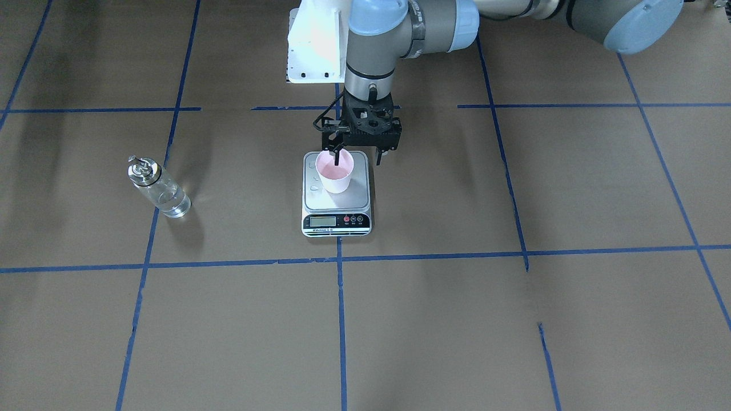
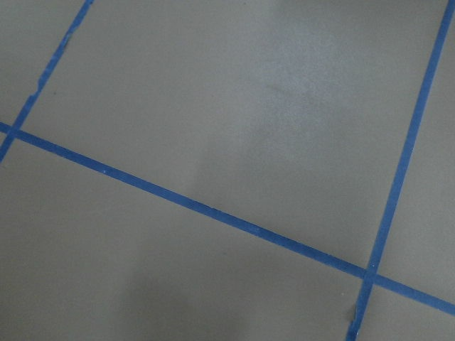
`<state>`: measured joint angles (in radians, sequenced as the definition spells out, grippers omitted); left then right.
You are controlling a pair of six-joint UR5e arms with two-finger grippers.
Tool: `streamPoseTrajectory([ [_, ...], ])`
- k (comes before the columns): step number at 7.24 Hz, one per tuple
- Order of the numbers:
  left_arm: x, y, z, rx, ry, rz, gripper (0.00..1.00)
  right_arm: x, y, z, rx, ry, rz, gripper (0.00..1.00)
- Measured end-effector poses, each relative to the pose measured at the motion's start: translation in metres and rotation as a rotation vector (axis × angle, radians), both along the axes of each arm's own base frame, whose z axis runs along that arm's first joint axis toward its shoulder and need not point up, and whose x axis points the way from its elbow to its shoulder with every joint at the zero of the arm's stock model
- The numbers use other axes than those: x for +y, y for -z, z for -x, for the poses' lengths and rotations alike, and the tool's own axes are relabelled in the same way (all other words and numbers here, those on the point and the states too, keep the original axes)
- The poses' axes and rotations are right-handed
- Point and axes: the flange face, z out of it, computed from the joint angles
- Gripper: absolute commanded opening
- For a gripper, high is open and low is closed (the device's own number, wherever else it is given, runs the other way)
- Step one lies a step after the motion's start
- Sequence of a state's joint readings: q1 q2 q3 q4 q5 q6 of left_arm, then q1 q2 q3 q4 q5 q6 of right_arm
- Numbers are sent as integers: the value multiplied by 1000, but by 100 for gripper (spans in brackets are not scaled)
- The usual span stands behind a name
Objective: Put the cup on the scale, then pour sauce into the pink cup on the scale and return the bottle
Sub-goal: 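Withdraw the left gripper while the right gripper reaches toward the glass bottle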
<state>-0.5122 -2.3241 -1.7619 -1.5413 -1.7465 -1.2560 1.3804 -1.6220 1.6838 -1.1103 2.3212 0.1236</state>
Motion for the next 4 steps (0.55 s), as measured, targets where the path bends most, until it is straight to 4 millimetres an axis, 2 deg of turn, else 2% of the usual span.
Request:
streamPoseTrajectory([
  [1, 0, -12, 41, -9, -42, -69, 100, 1, 10, 2, -27, 0, 2, 100],
  [2, -5, -37, 97, -41, -99, -153, 100, 4, 29, 7, -69, -22, 28, 100],
  [4, -31, -100, 207, -129, -168, -249, 100, 16, 85, 33, -156, -86, 110, 100],
])
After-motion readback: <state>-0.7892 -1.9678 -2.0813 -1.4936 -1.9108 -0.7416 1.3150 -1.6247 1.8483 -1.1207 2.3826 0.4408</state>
